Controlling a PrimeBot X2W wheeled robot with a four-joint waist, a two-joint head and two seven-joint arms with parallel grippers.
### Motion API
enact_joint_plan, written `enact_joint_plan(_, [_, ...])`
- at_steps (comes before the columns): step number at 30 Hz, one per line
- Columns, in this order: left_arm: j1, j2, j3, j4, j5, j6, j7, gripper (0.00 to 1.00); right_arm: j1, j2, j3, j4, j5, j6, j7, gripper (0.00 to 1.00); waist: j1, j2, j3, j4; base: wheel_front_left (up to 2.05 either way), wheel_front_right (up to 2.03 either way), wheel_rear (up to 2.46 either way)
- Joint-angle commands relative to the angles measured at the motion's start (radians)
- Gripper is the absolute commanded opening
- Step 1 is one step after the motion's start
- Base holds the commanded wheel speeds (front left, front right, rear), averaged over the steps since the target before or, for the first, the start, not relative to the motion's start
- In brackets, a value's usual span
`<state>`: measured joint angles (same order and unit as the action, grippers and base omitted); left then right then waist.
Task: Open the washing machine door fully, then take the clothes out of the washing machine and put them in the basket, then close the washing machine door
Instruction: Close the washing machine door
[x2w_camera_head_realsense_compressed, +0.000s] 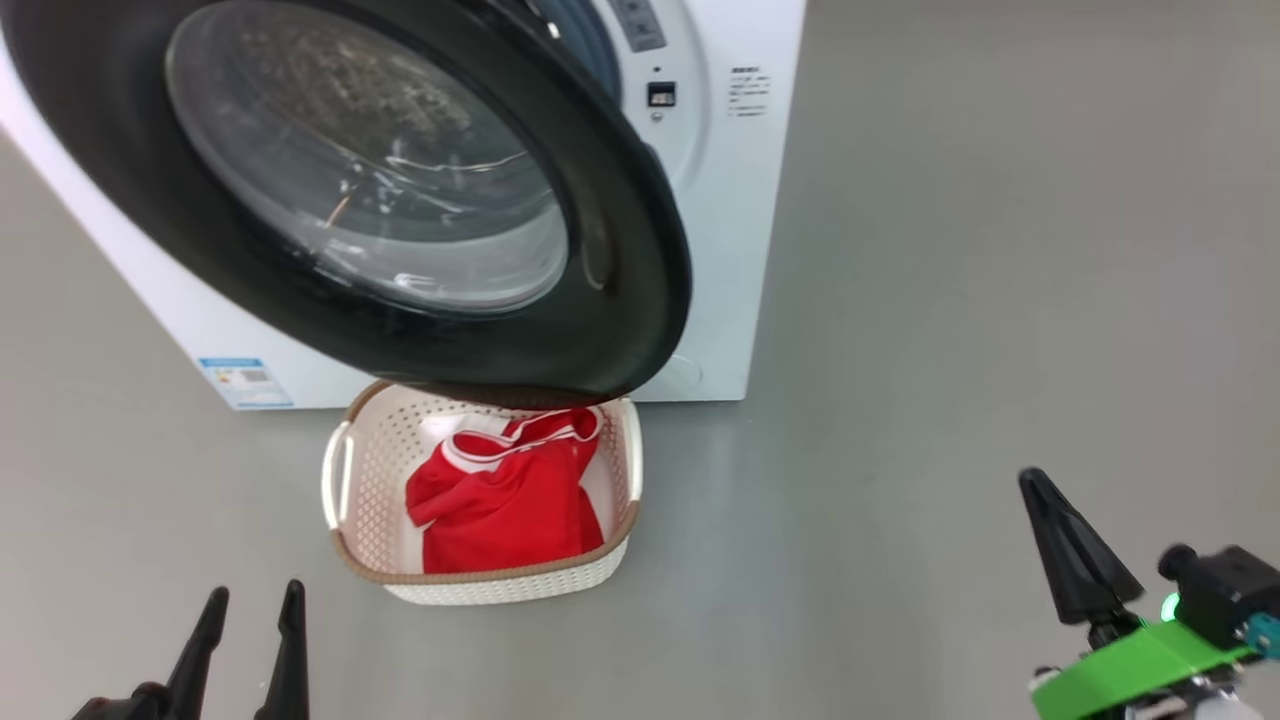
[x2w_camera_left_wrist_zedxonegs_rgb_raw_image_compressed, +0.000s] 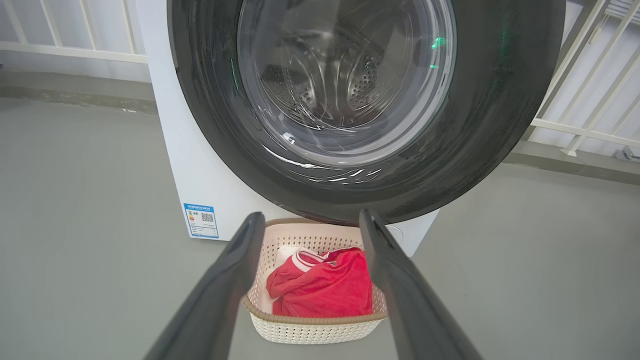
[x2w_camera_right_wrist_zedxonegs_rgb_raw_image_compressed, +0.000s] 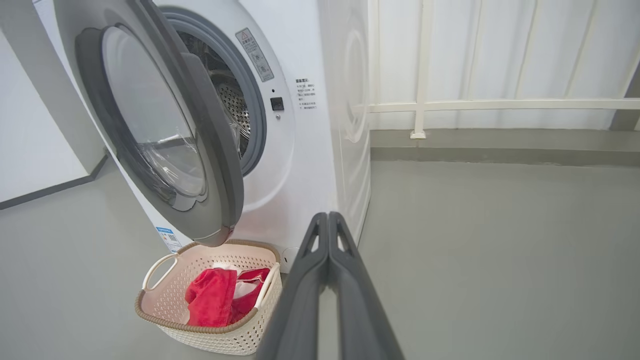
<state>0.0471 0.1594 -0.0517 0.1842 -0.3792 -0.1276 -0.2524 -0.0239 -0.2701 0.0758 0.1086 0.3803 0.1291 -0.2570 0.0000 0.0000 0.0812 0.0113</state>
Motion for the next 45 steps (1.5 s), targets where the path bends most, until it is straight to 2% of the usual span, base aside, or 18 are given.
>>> enact_joint_plan(1, [-0.05,0.014,0.031,-0.021,0.008,-0.003,-0.009,1.0,-0.05,-0.02,0.036,-0.023,0.01,0.002,-0.005,0.0,0.0,0.0,0.011,0.029,0.0,0.0,0.0])
enact_joint_plan(20, [-0.119,-0.023,-0.011,-0.022,-0.002,-0.003,-0.009,1.0,-0.31,-0.017,0.228,0.049,0.028,0.002,-0.005,0.0,0.0,0.0,0.104,0.177,0.0,0.0,0.0])
enact_joint_plan(31, [-0.178,-0.033,-0.025,-0.029,-0.01,-0.003,-0.009,1.0,-0.459,0.0,0.281,0.131,0.03,0.002,-0.005,0.0,0.0,0.0,0.176,0.221,0.0,0.0,0.0])
enact_joint_plan(45, [-0.236,-0.038,-0.034,-0.039,-0.017,-0.003,-0.009,1.0,-0.597,0.01,0.268,0.204,0.028,0.002,-0.005,0.0,0.0,0.0,0.243,0.248,0.0,0.0,0.0])
